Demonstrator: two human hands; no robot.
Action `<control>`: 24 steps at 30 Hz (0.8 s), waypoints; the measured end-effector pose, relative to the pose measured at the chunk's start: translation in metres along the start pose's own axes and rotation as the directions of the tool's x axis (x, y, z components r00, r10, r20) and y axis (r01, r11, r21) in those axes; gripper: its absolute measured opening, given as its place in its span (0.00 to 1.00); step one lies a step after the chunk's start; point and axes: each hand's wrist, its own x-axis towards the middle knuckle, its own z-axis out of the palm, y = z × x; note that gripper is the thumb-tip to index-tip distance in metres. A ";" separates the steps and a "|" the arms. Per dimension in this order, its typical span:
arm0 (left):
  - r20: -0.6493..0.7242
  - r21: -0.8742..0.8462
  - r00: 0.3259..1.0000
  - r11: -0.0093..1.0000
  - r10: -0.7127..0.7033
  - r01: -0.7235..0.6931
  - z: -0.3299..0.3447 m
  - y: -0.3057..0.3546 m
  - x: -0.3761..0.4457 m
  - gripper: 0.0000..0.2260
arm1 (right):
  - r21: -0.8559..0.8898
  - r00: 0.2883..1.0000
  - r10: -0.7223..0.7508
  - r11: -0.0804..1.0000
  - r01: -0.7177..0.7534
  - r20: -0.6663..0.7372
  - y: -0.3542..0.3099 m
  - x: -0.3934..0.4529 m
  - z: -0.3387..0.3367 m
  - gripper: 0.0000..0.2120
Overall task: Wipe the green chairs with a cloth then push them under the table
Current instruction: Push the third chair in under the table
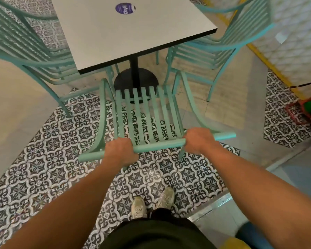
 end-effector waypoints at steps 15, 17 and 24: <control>-0.079 -0.062 0.997 0.998 0.014 -0.019 0.019 0.014 -0.019 0.10 | -0.034 0.999 -0.014 0.999 0.016 0.045 0.015 0.004 0.001 0.06; -0.082 -0.061 0.997 0.998 0.006 -0.011 0.016 0.016 -0.014 0.09 | -0.036 0.999 -0.026 0.999 0.027 0.024 0.019 0.010 -0.003 0.06; -0.090 -0.057 0.994 0.996 -0.068 0.063 0.006 0.023 0.010 0.09 | -0.039 0.998 -0.067 0.997 0.067 -0.010 0.033 0.037 -0.016 0.04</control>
